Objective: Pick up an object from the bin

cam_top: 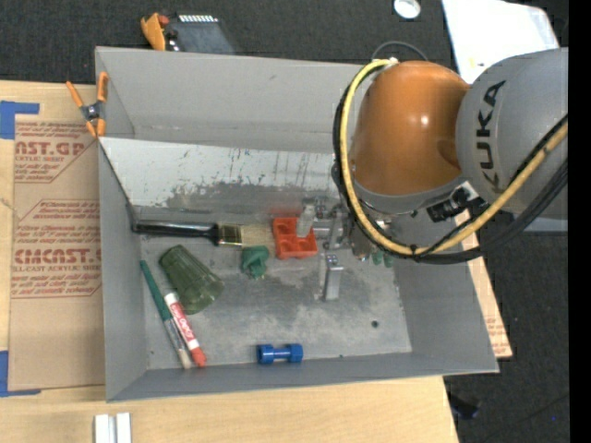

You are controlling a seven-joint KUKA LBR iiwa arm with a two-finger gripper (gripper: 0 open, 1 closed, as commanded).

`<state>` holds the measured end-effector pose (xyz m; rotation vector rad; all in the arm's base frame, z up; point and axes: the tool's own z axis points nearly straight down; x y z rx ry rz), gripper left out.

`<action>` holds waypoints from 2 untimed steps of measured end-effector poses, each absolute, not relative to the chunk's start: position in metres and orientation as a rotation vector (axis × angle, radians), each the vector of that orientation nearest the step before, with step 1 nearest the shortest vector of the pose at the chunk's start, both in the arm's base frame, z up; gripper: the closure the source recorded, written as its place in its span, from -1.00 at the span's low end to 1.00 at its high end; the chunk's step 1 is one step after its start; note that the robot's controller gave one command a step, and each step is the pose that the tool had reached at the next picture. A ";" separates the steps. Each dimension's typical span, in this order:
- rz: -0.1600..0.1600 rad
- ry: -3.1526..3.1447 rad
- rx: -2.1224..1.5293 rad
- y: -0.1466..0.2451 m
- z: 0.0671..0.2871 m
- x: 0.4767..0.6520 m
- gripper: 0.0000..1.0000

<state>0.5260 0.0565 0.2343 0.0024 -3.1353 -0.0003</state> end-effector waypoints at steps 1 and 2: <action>-0.002 -3.144 0.000 0.056 0.239 0.528 -1.00; -0.004 -3.139 -0.210 0.063 0.178 0.538 -1.00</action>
Offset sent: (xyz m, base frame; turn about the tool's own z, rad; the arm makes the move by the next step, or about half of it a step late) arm 0.0265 0.0162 -0.1643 0.3617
